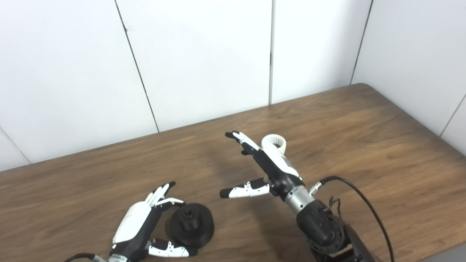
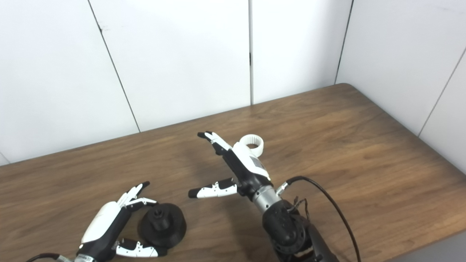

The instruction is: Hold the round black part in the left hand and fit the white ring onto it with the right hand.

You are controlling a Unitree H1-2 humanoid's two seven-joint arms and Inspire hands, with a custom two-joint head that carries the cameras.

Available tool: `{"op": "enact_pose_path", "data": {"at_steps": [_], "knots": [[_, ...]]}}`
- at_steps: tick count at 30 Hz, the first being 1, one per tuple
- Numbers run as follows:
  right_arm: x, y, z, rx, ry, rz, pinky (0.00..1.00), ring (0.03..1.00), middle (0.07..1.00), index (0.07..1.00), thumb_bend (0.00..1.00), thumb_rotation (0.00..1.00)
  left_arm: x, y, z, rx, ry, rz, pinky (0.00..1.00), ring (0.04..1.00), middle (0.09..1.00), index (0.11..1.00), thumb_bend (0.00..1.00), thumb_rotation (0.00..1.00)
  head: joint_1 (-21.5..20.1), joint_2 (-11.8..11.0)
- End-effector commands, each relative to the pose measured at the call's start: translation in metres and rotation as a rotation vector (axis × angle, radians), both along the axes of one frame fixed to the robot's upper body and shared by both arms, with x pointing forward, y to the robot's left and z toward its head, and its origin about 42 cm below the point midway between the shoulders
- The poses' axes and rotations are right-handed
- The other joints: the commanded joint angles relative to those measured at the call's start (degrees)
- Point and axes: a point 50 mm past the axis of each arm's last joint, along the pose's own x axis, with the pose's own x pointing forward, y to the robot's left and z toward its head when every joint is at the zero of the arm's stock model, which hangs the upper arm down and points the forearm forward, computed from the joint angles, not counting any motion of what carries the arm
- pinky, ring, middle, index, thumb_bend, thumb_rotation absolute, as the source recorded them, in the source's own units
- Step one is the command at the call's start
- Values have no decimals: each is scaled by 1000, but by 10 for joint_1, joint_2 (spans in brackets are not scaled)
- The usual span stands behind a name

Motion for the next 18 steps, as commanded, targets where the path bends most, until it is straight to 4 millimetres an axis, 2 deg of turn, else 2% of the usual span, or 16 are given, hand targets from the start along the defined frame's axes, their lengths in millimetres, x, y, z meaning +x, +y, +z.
{"op": "enact_pose_path", "data": {"at_steps": [1, 7, 11, 14, 18], "knots": [[6, 0, 22, 2, -106, -14, 858, 946, 968, 931, 858, 368, 5, 3, 11, -14, -55, -13, 1000, 1000, 1000, 614, 925, 313, 0, 1], [13, -11, 31, -160, -185, -139, 822, 940, 963, 903, 850, 399, 6, 3, 12, -16, -55, -12, 1000, 1000, 1000, 613, 922, 323, 1, 3], [22, -22, 38, -256, -198, -178, 863, 973, 985, 902, 831, 420, 7, 4, 12, -14, -58, -10, 1000, 1000, 1000, 613, 924, 331, 3, 2], [30, -30, 44, -316, -188, -197, 969, 999, 1000, 908, 838, 452, 7, 3, 13, -11, -55, -12, 1000, 1000, 1000, 613, 925, 325, 4, 2], [43, -42, 54, -370, -186, -218, 988, 1000, 1000, 903, 869, 458, 6, 1, 13, -15, -46, -13, 1000, 1000, 1000, 613, 930, 316, 2, 2]]}}
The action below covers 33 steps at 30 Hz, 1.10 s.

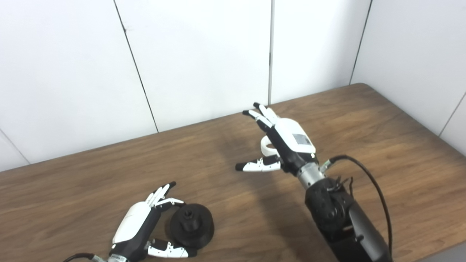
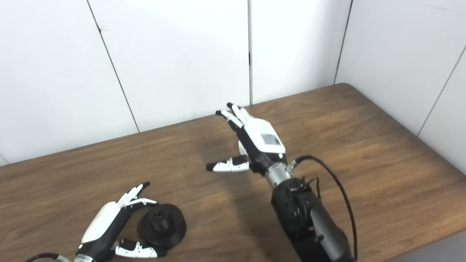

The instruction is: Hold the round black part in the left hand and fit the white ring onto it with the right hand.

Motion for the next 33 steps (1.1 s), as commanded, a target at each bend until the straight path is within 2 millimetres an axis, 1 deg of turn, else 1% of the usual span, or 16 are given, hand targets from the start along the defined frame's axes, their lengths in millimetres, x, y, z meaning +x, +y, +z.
{"op": "enact_pose_path", "data": {"at_steps": [1, 7, 11, 13, 15, 17, 24, 28, 31, 33], "knots": [[13, -5, 28, -35, -72, -12, 982, 1000, 1000, 902, 876, 460, 5, 0, 12, -13, -48, -7, 1000, 1000, 1000, 613, 931, 317, 0, 0], [28, -21, 39, -85, -51, -43, 997, 1000, 1000, 893, 904, 466, 7, -2, 10, -22, -60, -16, 1000, 1000, 1000, 611, 921, 327, 1, -3], [38, -31, 43, -100, 12, -61, 1000, 1000, 1000, 893, 920, 469, 8, -3, 12, -23, -55, -15, 1000, 1000, 1000, 609, 919, 325, 4, -2], [43, -36, 43, -100, 50, -65, 1000, 1000, 1000, 904, 928, 489, 8, -2, 13, -22, -55, -14, 1000, 1000, 1000, 610, 918, 319, 5, -2], [49, -41, 40, -103, 83, -68, 1000, 1000, 1000, 909, 952, 519, 9, -1, 14, -14, -55, -11, 1000, 1000, 1000, 613, 916, 332, 7, -3], [55, -46, 38, -110, 120, -73, 1000, 1000, 1000, 918, 973, 537, 9, 0, 15, -12, -56, -9, 1000, 1000, 1000, 610, 917, 324, 8, -3], [72, -59, 28, -154, 250, -105, 1000, 1000, 1000, 945, 1000, 595, 8, 1, 17, -1, -54, 0, 1000, 1000, 1000, 609, 920, 332, 11, -2], [80, -66, 20, -174, 323, -127, 1000, 1000, 1000, 948, 1000, 611, 7, 2, 18, -2, -49, 1, 1000, 1000, 1000, 610, 920, 337, 12, 0], [82, -68, 16, -180, 358, -131, 1000, 1000, 1000, 949, 1000, 618, 6, 3, 18, -4, -47, 2, 1000, 1000, 1000, 609, 922, 317, 13, 1], [82, -69, 13, -184, 371, -134, 1000, 1000, 1000, 939, 1000, 603, 5, 4, 18, -3, -48, 2, 1000, 1000, 1000, 609, 919, 317, 12, 2]]}}
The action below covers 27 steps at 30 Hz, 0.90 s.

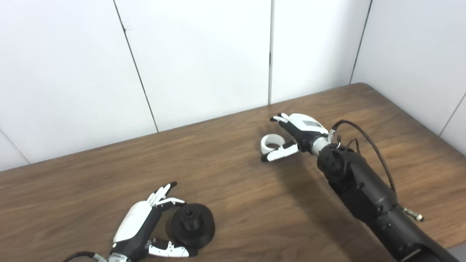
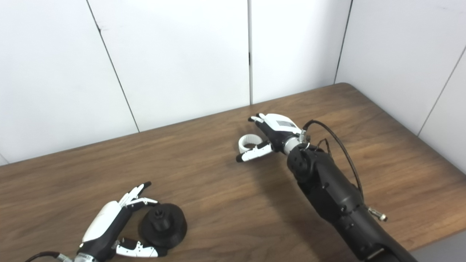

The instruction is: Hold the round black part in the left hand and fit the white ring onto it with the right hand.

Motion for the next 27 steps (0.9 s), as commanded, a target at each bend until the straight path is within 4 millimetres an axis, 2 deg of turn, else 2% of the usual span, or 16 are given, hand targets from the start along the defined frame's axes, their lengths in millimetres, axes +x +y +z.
{"op": "enact_pose_path", "data": {"at_steps": [1, 16, 21, 27], "knots": [[12, -1, 27, -15, -66, 7, 1000, 1000, 1000, 936, 1000, 600, 4, 4, 16, -7, -61, 0, 1000, 1000, 1000, 609, 921, 319, -1, 0], [6, 6, 14, -28, -65, 14, 1000, 1000, 1000, 882, 1000, 579, 1, 7, 16, -9, -58, -8, 1000, 1000, 1000, 608, 921, 332, 3, 8], [3, 7, 7, -24, -106, 27, 981, 1000, 1000, 755, 930, 520, 0, 7, 15, -14, -57, -12, 1000, 1000, 1000, 607, 919, 329, 4, 11], [0, 7, 3, -26, -137, 36, 987, 1000, 1000, 689, 875, 491, 1, 6, 15, -20, -62, -14, 1000, 1000, 1000, 603, 921, 328, 4, 12]]}}
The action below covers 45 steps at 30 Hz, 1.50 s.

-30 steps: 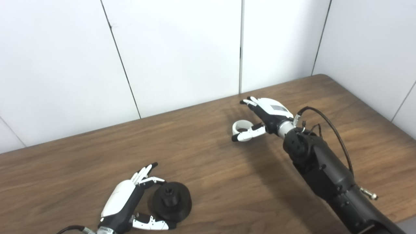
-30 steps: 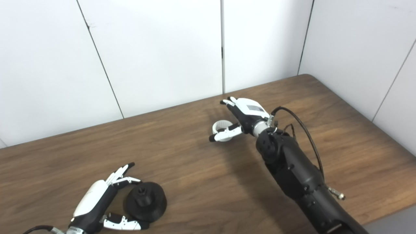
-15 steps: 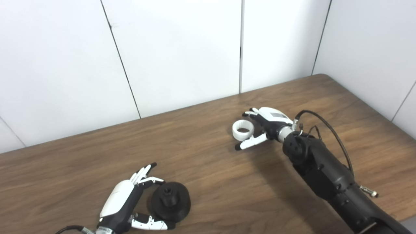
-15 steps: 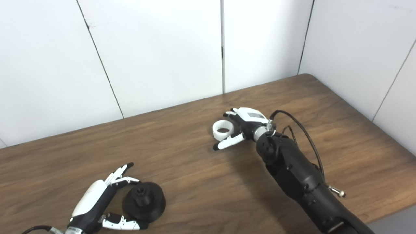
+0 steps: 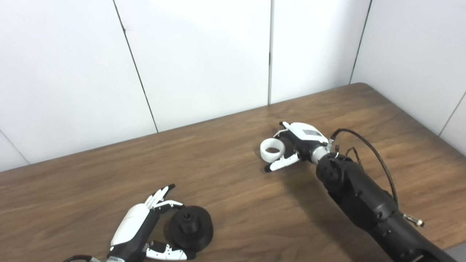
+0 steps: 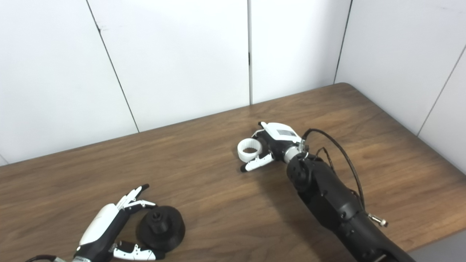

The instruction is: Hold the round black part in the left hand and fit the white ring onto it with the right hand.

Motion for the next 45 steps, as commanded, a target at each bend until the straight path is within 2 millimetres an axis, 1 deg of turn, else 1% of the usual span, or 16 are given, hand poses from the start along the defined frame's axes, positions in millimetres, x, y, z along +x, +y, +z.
{"op": "enact_pose_path", "data": {"at_steps": [1, 8, 17, 19, 21, 28, 32, 35, 45], "knots": [[8, 2, 22, -6, -104, 32, 990, 1000, 1000, 682, 868, 484, 6, 2, 15, -19, -65, -13, 1000, 1000, 1000, 603, 921, 325, -1, 0], [6, 0, 20, -3, -136, 39, 997, 1000, 986, 648, 818, 461, 6, 2, 15, -20, -62, -13, 1000, 1000, 1000, 604, 918, 334, 1, 3], [5, -1, 19, 30, -199, 49, 1000, 995, 936, 592, 744, 305, 6, 3, 17, -16, -53, -8, 1000, 1000, 1000, 607, 914, 319, 3, 5], [5, -2, 18, 38, -217, 50, 1000, 992, 928, 524, 592, 205, 6, 3, 18, -14, -56, -8, 1000, 1000, 1000, 608, 913, 330, 3, 5], [5, -3, 18, 47, -232, 51, 1000, 989, 920, 498, 534, 165, 6, 3, 18, -13, -59, -8, 1000, 1000, 1000, 608, 914, 341, 3, 6], [2, -2, 23, 66, -272, 61, 1000, 998, 921, 490, 517, 156, 7, 2, 19, -11, -56, -4, 1000, 1000, 1000, 610, 911, 338, 5, 8], [0, 2, 32, 78, -309, 68, 1000, 1000, 926, 490, 517, 158, 9, 1, 19, -9, -56, 0, 1000, 1000, 1000, 606, 914, 329, 6, 8], [-2, 6, 43, 89, -347, 81, 1000, 1000, 919, 490, 518, 157, 10, 2, 19, -11, -57, -1, 1000, 1000, 1000, 604, 916, 322, 6, 8], [-6, 13, 87, 146, -491, 121, 1000, 1000, 916, 488, 518, 157, 11, 1, 20, -6, -57, 6, 1000, 1000, 1000, 603, 916, 309, 9, 9]]}}
